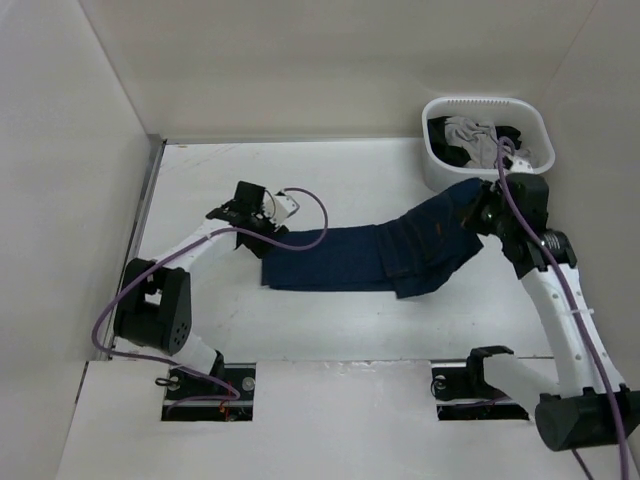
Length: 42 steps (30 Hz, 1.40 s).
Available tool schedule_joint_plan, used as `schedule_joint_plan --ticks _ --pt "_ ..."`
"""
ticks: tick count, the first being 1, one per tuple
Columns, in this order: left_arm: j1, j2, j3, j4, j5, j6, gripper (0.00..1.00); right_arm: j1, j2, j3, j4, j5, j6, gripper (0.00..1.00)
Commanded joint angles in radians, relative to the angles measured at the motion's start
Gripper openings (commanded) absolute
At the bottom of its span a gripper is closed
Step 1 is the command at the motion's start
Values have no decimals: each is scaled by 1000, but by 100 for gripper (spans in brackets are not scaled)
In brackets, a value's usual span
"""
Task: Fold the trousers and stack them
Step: Fold the trousers
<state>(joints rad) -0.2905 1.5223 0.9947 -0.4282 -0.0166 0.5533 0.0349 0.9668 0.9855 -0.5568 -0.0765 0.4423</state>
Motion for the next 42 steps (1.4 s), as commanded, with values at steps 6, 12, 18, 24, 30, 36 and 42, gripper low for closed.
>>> schedule_joint_plan --ticks 6,12,18,24,30,36,42 --pt "-115 145 24 55 0 -85 62 491 356 562 -380 253 -166 4" --pt "-54 213 53 85 -34 -141 62 713 628 686 -290 277 -117 4" --pt "40 268 81 77 3 -148 61 891 831 780 -111 310 -64 5" --pt "61 297 85 52 75 -170 56 935 917 827 132 325 1 3" --pt "81 320 99 25 133 -185 47 931 970 917 212 239 -1 8" --pt "177 317 165 -18 147 -225 56 906 1084 915 303 3 24 35" --pt "359 225 258 -61 139 -245 59 909 989 802 519 -232 4 64"
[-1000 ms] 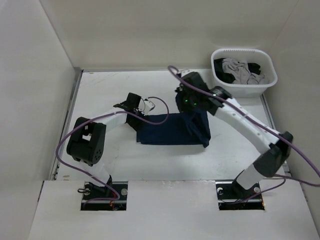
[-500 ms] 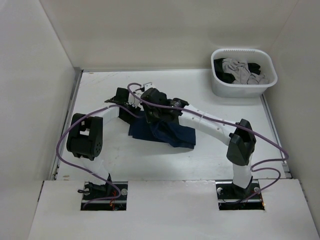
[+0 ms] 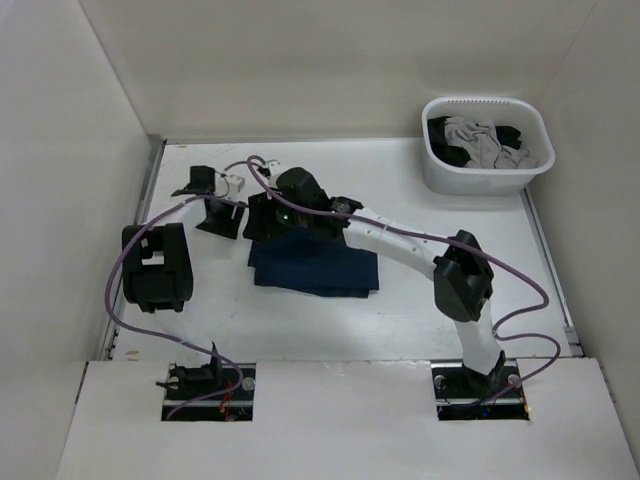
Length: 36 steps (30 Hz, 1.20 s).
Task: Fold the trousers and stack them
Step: Fold the trousers
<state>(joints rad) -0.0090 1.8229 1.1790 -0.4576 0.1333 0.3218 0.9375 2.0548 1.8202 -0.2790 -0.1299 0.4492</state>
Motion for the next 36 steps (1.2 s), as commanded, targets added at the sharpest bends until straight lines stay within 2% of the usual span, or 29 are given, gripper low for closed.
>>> schedule_joint_plan --ticks 1,5,7,10,12,15,19,23,26,30,36 --pt "102 -89 94 -27 -12 -7 59 7 -138 -79 294 -192 2 64" --pt "123 -155 172 -55 -11 3 59 -38 -326 -339 460 -102 115 64" --pt "64 -213 168 -69 2 19 60 -96 -418 -493 501 -42 183 63" --pt "-85 -313 101 -58 31 75 62 -185 -510 -678 512 33 258 52" --pt "-194 -355 50 -33 61 111 63 -237 -548 -792 500 88 292 37" --pt "-298 -323 36 0 66 102 64 -275 -544 -886 508 144 321 23" --pt "-319 -173 68 19 62 85 62 -341 -417 -908 584 145 390 13" --pt "-274 -19 99 55 -21 83 59 -404 -282 -874 676 183 442 6" --pt "-231 53 110 115 -76 71 60 -449 -223 -866 652 236 520 0" --pt "-220 61 87 143 -57 53 61 -489 -193 -883 568 260 574 0" --pt "-207 -51 50 180 -17 -4 62 -489 -263 -895 557 239 450 0"
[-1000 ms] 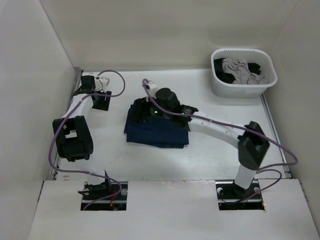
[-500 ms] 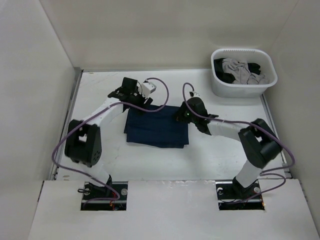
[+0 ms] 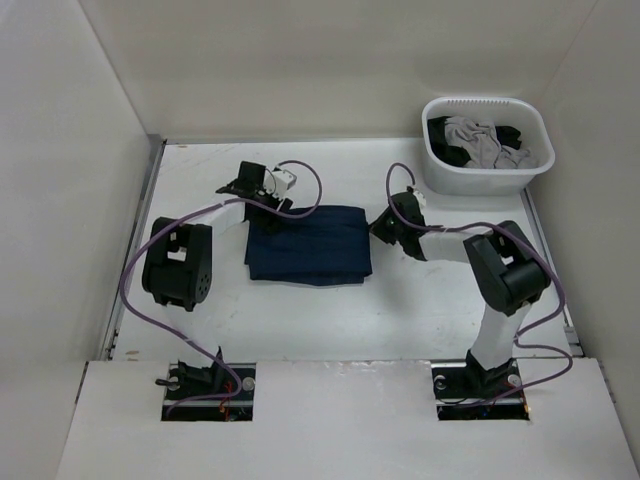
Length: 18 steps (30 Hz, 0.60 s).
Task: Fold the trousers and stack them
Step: Fold the trousers
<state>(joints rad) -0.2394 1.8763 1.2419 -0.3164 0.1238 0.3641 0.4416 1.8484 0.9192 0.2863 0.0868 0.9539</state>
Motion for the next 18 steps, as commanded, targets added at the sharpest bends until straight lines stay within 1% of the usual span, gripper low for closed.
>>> schedule_joint_plan --ticks 1,2,3,4,5,6,9,11,15,18 --pt "31 -132 -4 37 -6 -60 62 9 -87 -3 -10 18 -72 2" --pt "38 -158 7 33 -3 -73 62 9 -122 -16 -13 13 -93 6" --pt "42 -181 17 28 -1 -82 63 21 -165 -29 -19 8 -118 13" --pt "45 -202 25 23 0 -86 63 41 -201 -45 -35 2 -135 24" --pt "47 -219 31 19 0 -86 63 56 -237 -63 -56 -1 -141 37" --pt "50 -233 37 11 -1 -86 64 70 -267 -81 -79 -2 -139 45" --pt "67 -246 44 -16 -7 -77 65 107 -324 -150 -105 -39 -104 60" --pt "91 -230 44 -50 -10 -82 65 124 -321 -183 -107 -90 -75 65" --pt "128 -223 18 -223 51 -105 62 147 -278 -218 -111 -153 -32 65" --pt "125 -281 -105 -291 112 -123 62 162 -249 -237 -107 -180 -14 63"
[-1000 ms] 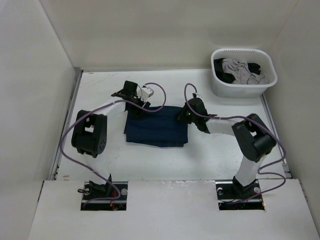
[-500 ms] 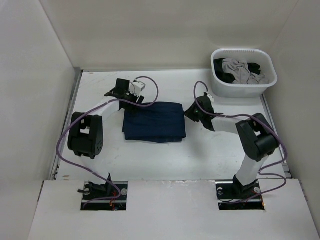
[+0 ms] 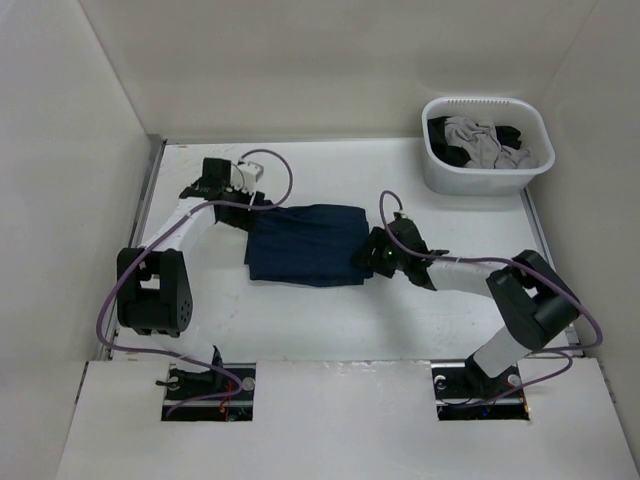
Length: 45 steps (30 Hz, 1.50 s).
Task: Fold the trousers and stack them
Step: Fold the trousers
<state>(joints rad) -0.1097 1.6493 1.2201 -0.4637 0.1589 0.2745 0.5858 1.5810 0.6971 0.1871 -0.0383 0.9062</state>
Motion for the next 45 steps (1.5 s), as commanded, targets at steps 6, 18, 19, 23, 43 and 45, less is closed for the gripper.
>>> schedule_joint_plan --ticks 6,18,19,23,43,45 --pt "-63 -85 -258 -139 122 -70 62 21 30 -65 -2 -140 56 32" --pt "-6 -120 -318 -248 217 -6 25 -30 -211 -205 -101 -210 26 0" --pt "-11 -146 -333 -250 221 -3 26 -30 -248 -212 -142 -206 20 1" --pt "-32 -232 -387 -233 220 11 41 -30 -381 -167 -259 -158 -105 37" --pt "110 -66 22 -9 352 169 57 -154 358 791 -275 -429 -622 71" --pt "124 -19 59 -3 428 180 55 -148 385 817 -273 -469 -690 72"
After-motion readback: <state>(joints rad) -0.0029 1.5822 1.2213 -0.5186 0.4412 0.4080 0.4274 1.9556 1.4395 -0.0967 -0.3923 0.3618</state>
